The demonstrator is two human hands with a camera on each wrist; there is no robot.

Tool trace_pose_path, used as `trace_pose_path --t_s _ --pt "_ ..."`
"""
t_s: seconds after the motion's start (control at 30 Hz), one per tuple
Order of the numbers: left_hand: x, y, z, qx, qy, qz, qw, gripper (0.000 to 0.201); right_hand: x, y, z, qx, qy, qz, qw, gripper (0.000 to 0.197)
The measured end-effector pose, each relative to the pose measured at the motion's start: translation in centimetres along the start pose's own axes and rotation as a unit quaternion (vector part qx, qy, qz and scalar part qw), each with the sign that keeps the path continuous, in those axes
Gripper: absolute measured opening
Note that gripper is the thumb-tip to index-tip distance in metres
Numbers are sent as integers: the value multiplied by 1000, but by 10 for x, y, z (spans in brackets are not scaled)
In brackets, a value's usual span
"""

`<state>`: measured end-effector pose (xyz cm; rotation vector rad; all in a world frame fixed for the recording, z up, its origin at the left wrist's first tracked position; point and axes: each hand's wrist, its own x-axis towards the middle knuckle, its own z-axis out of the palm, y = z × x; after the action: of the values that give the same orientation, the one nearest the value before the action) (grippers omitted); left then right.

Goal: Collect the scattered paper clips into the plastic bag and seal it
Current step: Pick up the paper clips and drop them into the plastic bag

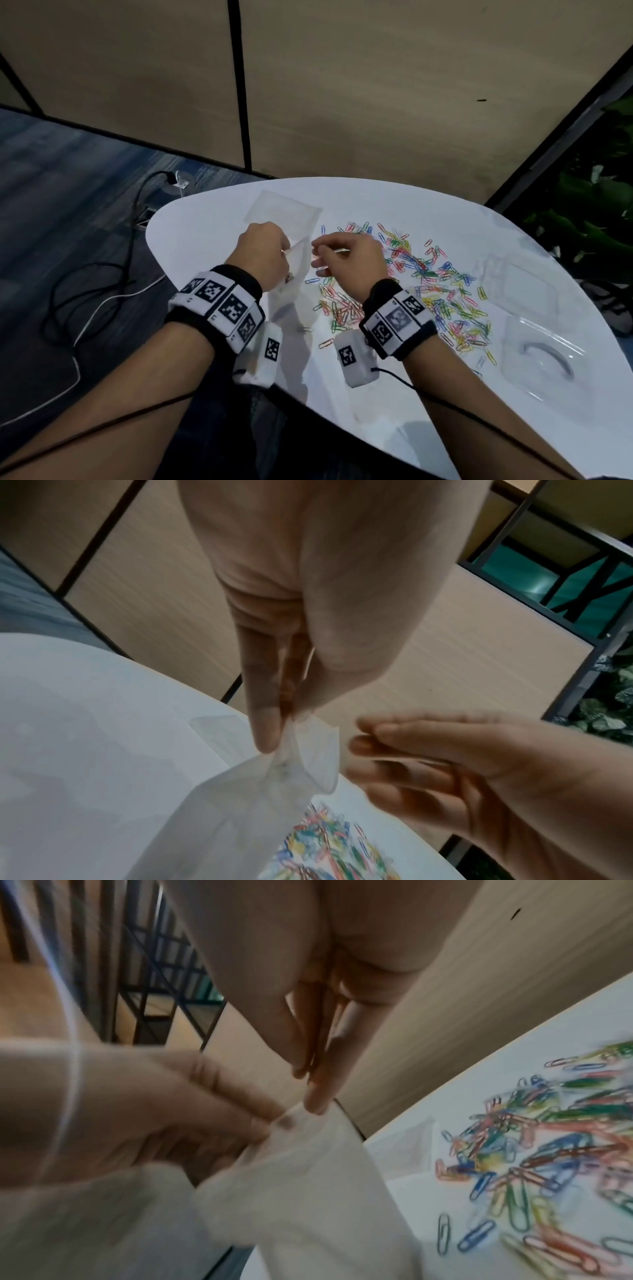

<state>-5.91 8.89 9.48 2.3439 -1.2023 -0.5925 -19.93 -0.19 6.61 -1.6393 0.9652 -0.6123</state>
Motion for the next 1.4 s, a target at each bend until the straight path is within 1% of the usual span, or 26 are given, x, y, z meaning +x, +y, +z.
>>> trace_pose_path --t_s 0.03,0.07,0.1,0.13,0.17,0.23,0.33,0.43,0.53,0.57,0.6,0.67,0.77,0.8,0.87,0.93,0.97,1.0,1.03,1.1,1.13,1.17,1.23,1.3,1.37,1.4 --pt "1 -5 -4 -2 8 -8 1000 33 6 1 -3 0 17 2 1000 19" --pt "2 -10 -9 -6 17 -14 1000 35 13 7 -4 -38 20 2 999 20" --pt "3 -15 -14 -9 24 -19 999 36 21 15 -3 -112 -2 0 994 22" --pt "3 -20 -19 -10 30 -22 999 37 27 25 2 -198 -47 1 979 25" --pt "3 -24 -22 -9 34 -23 999 37 34 35 11 -273 -97 -1 957 30" --pt "2 -28 -27 -6 37 -22 999 35 42 54 32 -376 -195 -9 906 41" --pt "3 -29 -29 -8 45 -28 999 34 38 83 55 -495 -280 -44 821 54" --pt "8 -29 -28 -13 47 -30 998 35 1 112 52 -577 -298 -86 756 73" --pt "11 -28 -26 -14 39 -31 999 36 -41 127 33 -627 -296 -157 703 71" --pt "11 -28 -25 -11 33 -32 999 35 -47 130 25 -647 -287 -167 686 68" --pt "11 -27 -24 -8 27 -32 999 34 -49 131 17 -660 -280 -163 678 63" --pt "9 -26 -22 2 14 -31 999 30 -49 131 6 -664 -277 -132 682 59" --pt "6 -21 -18 6 -3 -29 1000 30 -48 125 2 -637 -285 -114 707 75" --pt "5 -18 -17 5 -6 -27 1000 30 -47 122 4 -622 -282 -114 721 71" --pt "5 -14 -15 4 -11 -24 1000 31 -42 118 9 -592 -262 -130 751 49" --pt "4 -12 -13 4 -18 -20 1000 31 -32 116 8 -590 -244 -130 759 29" --pt "4 -10 -13 4 -22 -17 1000 31 -28 115 5 -588 -232 -121 765 24" --pt "4 -9 -12 4 -27 -14 1000 31 -22 114 0 -572 -211 -105 786 21" --pt "4 -9 -12 2 -31 -12 999 31 -17 111 -5 -540 -179 -76 819 21" --pt "3 -7 -11 -3 -39 -9 999 33 -11 102 -19 -434 -87 1 897 19" --pt "3 -7 -10 -4 -42 -6 999 33 -8 98 -27 -375 -40 33 926 17" --pt "3 -6 -9 -3 -45 -4 999 32 -6 95 -34 -318 -2 70 945 15" --pt "3 -5 -7 -2 -50 0 999 32 -3 86 -45 -172 41 134 975 15" --pt "3 -4 -7 -5 -54 0 999 33 -3 66 -47 34 57 149 987 18" --pt "3 -3 -8 -7 -54 1 999 34 -4 41 -40 231 45 124 964 21" --pt "2 -3 -8 -9 -53 0 999 34 -6 29 -33 292 30 116 949 22"
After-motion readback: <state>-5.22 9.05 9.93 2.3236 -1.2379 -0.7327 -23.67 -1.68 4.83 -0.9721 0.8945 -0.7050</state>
